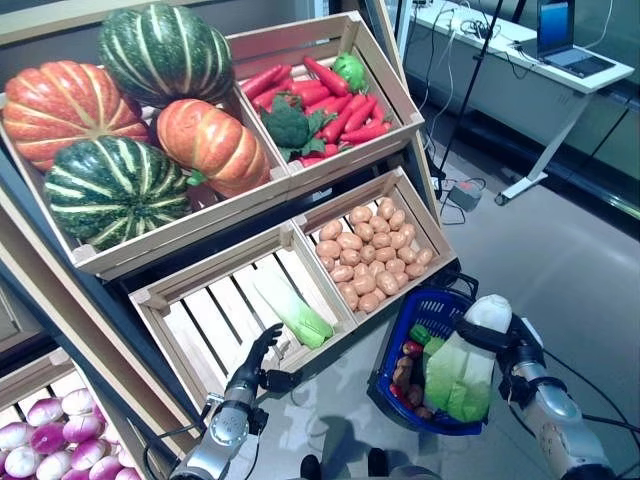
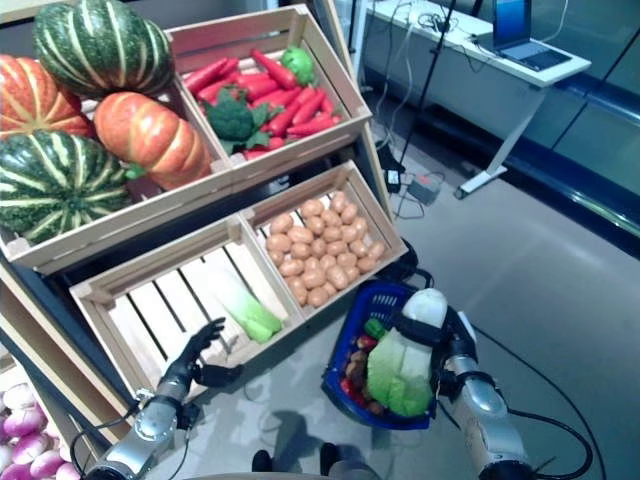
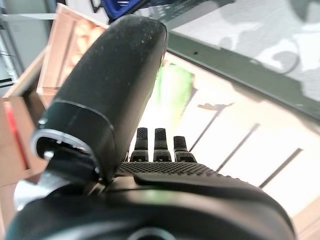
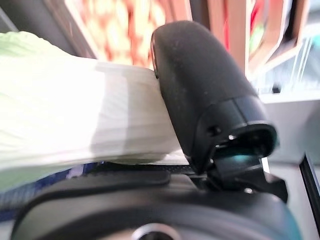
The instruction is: Put vegetables into the basket
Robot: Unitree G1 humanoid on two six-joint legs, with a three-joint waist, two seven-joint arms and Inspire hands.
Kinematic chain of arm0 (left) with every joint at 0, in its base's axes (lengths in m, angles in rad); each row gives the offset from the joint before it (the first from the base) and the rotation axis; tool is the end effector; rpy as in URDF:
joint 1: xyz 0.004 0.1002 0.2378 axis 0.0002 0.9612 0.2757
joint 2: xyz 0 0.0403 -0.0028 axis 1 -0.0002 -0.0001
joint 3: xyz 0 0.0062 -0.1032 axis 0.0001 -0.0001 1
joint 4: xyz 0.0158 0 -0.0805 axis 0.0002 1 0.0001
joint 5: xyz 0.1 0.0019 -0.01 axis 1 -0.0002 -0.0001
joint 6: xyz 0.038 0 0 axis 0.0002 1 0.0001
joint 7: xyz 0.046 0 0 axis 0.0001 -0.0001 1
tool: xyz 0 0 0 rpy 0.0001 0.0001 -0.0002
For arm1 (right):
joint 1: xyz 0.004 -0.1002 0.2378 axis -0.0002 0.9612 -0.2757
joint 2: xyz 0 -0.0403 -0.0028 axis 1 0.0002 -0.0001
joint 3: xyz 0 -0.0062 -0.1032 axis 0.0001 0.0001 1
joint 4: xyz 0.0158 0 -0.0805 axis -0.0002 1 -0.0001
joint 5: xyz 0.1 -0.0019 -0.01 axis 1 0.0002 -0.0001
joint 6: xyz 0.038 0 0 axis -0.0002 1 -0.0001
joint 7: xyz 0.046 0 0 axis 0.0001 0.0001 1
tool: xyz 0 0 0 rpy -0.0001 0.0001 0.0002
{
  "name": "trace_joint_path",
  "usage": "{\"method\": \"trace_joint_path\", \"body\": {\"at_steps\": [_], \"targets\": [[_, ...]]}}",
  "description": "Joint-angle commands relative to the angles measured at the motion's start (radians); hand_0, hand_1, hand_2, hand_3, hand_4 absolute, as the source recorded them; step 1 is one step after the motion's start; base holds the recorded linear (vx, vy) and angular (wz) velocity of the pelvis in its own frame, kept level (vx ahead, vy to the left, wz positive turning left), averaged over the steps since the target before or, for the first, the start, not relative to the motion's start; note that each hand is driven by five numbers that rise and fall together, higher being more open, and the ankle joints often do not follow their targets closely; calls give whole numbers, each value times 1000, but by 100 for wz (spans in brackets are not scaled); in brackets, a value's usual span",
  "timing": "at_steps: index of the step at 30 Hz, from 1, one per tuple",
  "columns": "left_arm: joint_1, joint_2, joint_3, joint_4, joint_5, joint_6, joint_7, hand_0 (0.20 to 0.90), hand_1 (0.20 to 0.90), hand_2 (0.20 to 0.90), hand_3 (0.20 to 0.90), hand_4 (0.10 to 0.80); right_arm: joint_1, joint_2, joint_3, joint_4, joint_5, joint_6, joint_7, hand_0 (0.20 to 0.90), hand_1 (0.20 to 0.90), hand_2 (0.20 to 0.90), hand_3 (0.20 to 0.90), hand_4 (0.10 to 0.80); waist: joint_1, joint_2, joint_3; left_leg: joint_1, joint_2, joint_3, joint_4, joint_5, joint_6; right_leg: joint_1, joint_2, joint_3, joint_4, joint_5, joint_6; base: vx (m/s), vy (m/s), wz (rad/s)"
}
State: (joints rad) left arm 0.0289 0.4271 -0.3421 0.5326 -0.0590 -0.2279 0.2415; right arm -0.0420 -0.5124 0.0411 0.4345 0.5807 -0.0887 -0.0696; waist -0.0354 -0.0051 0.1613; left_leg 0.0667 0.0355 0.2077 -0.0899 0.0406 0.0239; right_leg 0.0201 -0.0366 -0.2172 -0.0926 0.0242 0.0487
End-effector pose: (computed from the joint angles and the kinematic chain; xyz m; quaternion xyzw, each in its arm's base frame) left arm 0.1597 0.2110 -0.0414 0.2256 0.1722 -0.0048 0.9589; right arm 0.1951 -0.2719 0.0112 0.0211 0.1322 -0.1240 0.9832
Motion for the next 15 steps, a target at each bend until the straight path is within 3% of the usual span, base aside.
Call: {"method": "trace_joint_path", "body": {"at_steps": [1, 4, 6, 7, 9, 11, 15], "targets": [[-199, 33, -15, -4, -78, -114, 62, 900, 900, 900, 900, 800, -372, -110, -38, 35, -38, -192, -187, 300, 300, 300, 300, 400, 19, 5, 89, -17, -12, -25, 3, -53, -7, 13, 41, -16, 42, -35, -57, -143, -125, -92], [-238, 20, -35, 4, -103, -116, 68, 900, 900, 900, 900, 800, -449, -110, -5, 78, -50, -202, -239, 300, 300, 300, 300, 400, 19, 3, 124, -66, -16, -14, 124, -65, -20, -9, 31, -5, 87, -49, -77, -48, -84, -27], [-240, 4, -44, -2, -110, -125, 69, 900, 900, 900, 900, 800, -467, -112, 11, 95, -48, -207, -256, 300, 300, 300, 300, 400, 29, 3, 155, -165, -21, -60, 303, -65, -37, -24, 23, -6, 141, -64, -95, -54, -42, 4], [-227, -7, -46, -9, -108, -136, 66, 900, 900, 900, 900, 800, -471, -112, 19, 112, -48, -214, -262, 300, 300, 300, 300, 400, 38, 10, 175, -214, -24, -101, 351, -30, -50, -21, 27, 0, 167, -76, -109, -41, -8, 8], [-202, -11, -50, -34, -109, -148, 53, 900, 900, 900, 900, 800, -492, -112, 23, 150, -46, -213, -267, 300, 300, 300, 300, 400, 48, 23, 187, -220, -23, -138, 283, 17, -65, -13, 30, 1, 193, -95, -119, 38, 52, 6], [-186, 2, -69, -56, -104, -147, 45, 900, 900, 900, 900, 800, -516, -113, 14, 198, -34, -213, -275, 300, 300, 300, 300, 400, 60, 29, 180, -178, -23, -122, 214, -19, -43, -3, 17, -24, 207, -119, -123, 142, 126, -11], [-233, 18, -112, -42, -135, -151, 61, 900, 900, 900, 900, 800, -539, -133, 29, 276, -45, -207, -300, 300, 300, 300, 300, 400, 65, 50, 192, -219, -37, -142, 287, -31, -44, -53, -12, -59, 295, -147, -124, 44, 107, 0]]}}
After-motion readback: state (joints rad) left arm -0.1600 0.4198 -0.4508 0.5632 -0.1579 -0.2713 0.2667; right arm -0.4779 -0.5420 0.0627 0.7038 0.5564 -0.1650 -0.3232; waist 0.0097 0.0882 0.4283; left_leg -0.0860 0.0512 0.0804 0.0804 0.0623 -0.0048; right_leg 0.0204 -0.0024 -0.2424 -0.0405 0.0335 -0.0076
